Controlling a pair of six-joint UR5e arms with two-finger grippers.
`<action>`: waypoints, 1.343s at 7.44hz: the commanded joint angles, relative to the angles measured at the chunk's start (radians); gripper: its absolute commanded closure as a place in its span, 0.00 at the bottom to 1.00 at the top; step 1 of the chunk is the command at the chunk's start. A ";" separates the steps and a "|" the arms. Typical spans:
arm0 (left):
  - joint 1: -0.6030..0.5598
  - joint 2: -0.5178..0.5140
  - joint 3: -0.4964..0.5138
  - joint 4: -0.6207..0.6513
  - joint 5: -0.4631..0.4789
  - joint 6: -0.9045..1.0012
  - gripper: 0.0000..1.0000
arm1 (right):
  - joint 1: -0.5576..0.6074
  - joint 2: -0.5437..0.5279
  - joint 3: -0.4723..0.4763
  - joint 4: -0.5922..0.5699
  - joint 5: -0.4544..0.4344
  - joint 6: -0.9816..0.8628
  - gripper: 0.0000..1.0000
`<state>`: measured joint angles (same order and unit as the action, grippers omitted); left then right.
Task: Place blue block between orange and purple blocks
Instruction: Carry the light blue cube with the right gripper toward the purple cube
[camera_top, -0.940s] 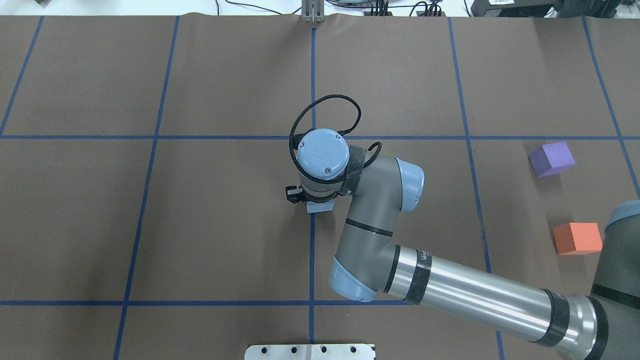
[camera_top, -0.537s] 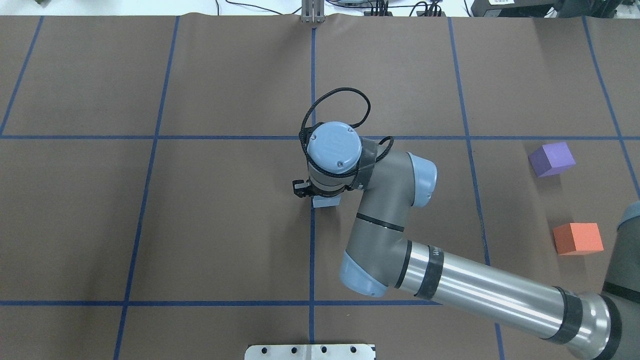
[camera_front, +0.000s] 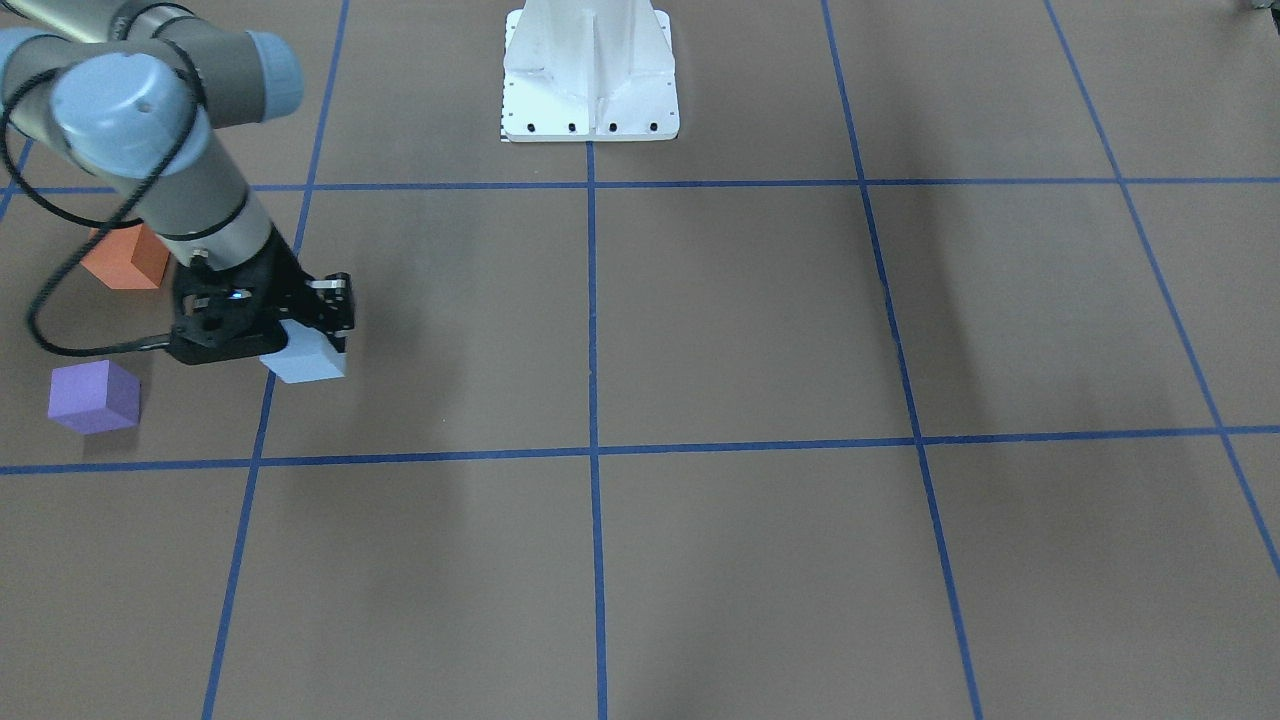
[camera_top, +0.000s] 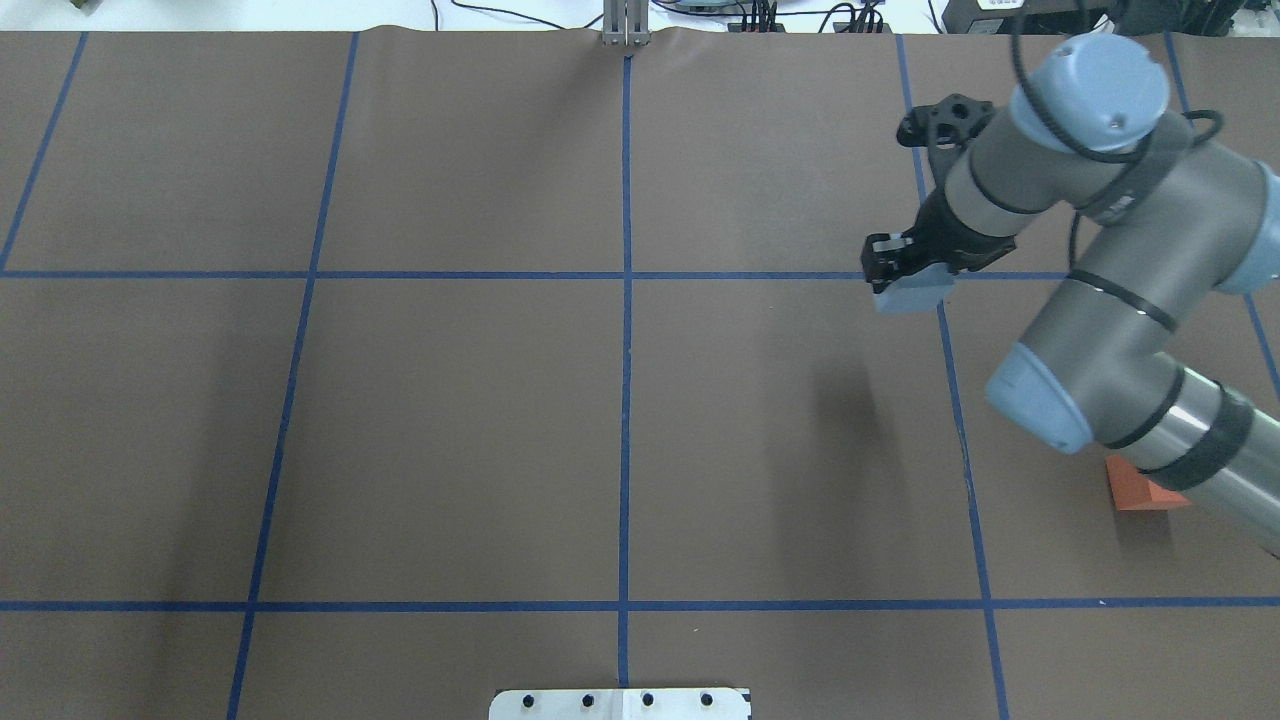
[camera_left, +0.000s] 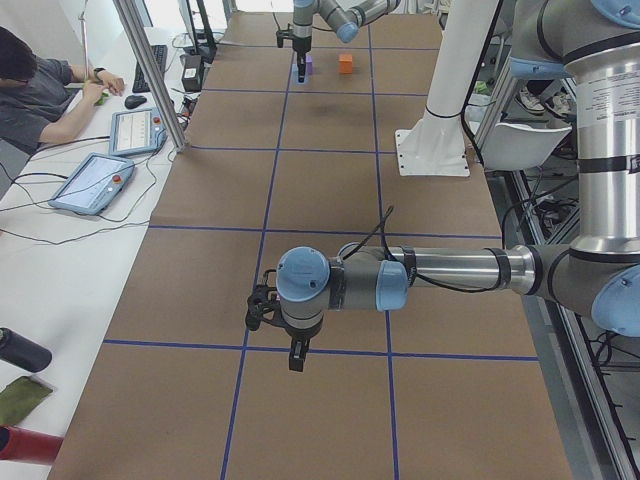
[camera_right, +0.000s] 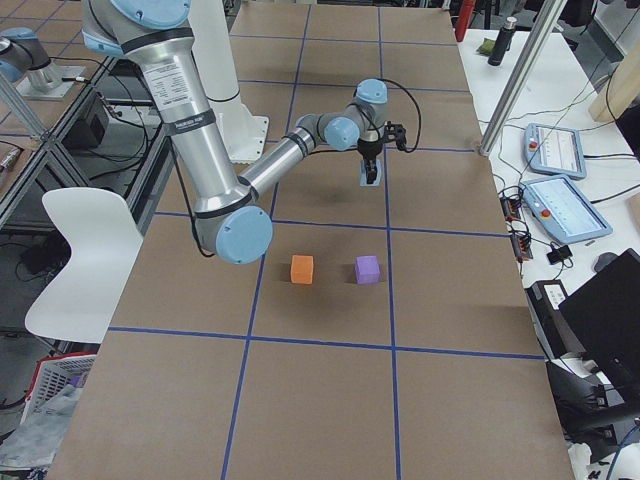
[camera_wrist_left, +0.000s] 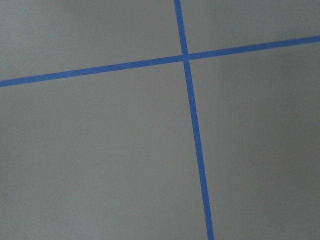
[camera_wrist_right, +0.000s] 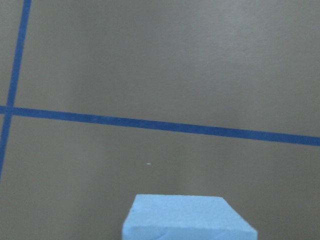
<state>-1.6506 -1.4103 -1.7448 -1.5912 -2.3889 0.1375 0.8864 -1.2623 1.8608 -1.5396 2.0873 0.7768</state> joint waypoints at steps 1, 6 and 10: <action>0.000 0.007 -0.012 -0.024 -0.001 -0.038 0.00 | 0.126 -0.293 0.041 0.175 0.075 -0.050 1.00; 0.000 0.010 -0.013 -0.024 -0.001 -0.038 0.00 | 0.103 -0.480 -0.114 0.609 0.065 0.127 1.00; 0.000 0.010 -0.015 -0.024 -0.001 -0.038 0.00 | -0.010 -0.463 -0.141 0.625 -0.030 0.136 0.61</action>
<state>-1.6496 -1.4015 -1.7594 -1.6153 -2.3899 0.0997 0.9023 -1.7272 1.7232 -0.9178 2.0717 0.9173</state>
